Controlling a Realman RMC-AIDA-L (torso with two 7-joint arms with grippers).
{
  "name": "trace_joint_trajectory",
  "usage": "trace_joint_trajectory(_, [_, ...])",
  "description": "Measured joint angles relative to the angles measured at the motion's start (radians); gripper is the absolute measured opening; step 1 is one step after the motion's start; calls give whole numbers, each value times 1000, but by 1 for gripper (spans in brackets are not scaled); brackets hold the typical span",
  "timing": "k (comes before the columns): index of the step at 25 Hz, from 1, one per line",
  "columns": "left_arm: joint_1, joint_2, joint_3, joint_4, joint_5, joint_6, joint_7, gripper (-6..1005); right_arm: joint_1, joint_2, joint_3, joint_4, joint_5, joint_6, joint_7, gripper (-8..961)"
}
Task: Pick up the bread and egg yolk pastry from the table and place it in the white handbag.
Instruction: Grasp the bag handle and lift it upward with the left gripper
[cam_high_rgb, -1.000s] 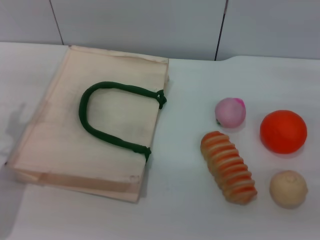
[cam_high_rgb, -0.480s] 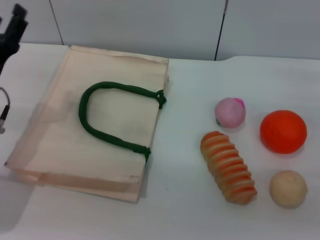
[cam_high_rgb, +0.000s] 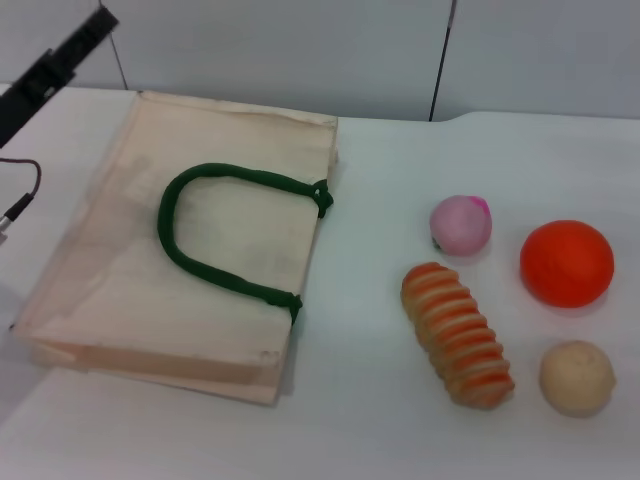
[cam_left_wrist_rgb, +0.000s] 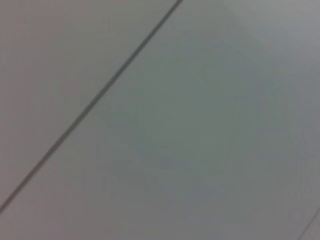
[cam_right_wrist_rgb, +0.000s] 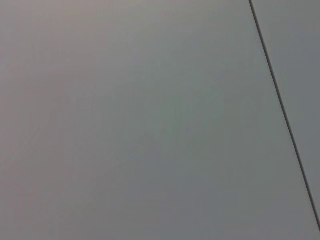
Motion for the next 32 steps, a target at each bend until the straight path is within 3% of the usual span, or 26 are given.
trace_joint_trajectory(3, [-22, -11, 0, 130, 198, 59, -211, 762, 0, 0, 0, 0, 0, -1, 0, 886])
trace_joint_trajectory(11, [-85, -11, 0, 331, 606, 64, -580, 749, 0, -1, 0, 0, 0, -3, 0, 885])
trace_joint_trajectory(21, [-176, -3, 2, 444, 1020, -1, -843, 732, -1, -2, 0, 0, 0, -12, -5, 885])
trace_joint_trajectory(27, [-219, 4, 2, 450, 1162, -10, -904, 722, 0, -3, 0, -3, 0, -18, -5, 885])
trace_joint_trajectory(32, [-242, 10, 3, 443, 1195, -28, -904, 714, 2, -3, 0, -3, 0, -18, -6, 885])
